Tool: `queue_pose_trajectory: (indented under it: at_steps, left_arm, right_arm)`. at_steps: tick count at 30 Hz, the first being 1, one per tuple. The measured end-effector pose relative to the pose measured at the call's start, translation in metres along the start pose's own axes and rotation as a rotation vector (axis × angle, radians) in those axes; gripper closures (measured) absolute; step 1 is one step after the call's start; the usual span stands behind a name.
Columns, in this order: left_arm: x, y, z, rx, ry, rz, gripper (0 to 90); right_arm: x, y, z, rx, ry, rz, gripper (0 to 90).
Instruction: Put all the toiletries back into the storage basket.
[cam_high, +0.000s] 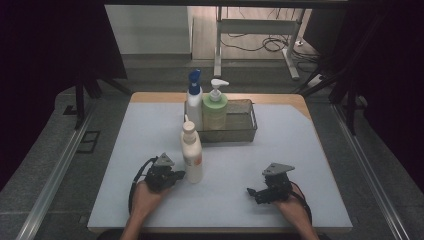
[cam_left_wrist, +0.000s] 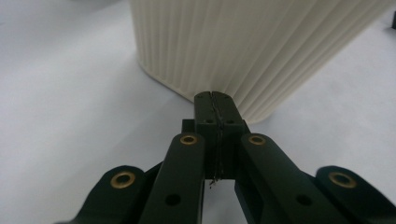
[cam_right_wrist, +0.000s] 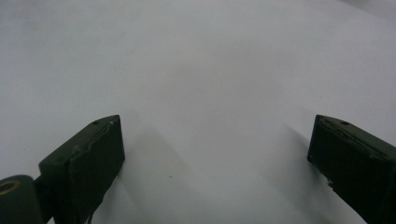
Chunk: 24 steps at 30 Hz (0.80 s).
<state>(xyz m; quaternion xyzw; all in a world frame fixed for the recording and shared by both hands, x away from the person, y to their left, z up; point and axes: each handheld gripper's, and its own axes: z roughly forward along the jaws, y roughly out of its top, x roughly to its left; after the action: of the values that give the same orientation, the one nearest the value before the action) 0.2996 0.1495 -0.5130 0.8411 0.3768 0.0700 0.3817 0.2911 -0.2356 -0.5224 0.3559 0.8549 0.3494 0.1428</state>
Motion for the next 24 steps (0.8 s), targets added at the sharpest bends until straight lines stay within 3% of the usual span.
queue_pose_trajectory:
  at_steps: [7, 24]
  left_arm:
    - [-0.01, 0.006, 0.008, 0.013, -0.013, 0.028, 89.6]
    - [-0.021, 0.018, 0.025, 0.007, -0.058, 0.037, 89.5]
  right_arm:
    - [0.0, 0.0, 0.0, 0.0, -0.001, 0.0, 3.3]
    - [0.0, 0.001, 0.0, 0.004, -0.003, 0.001, 3.3]
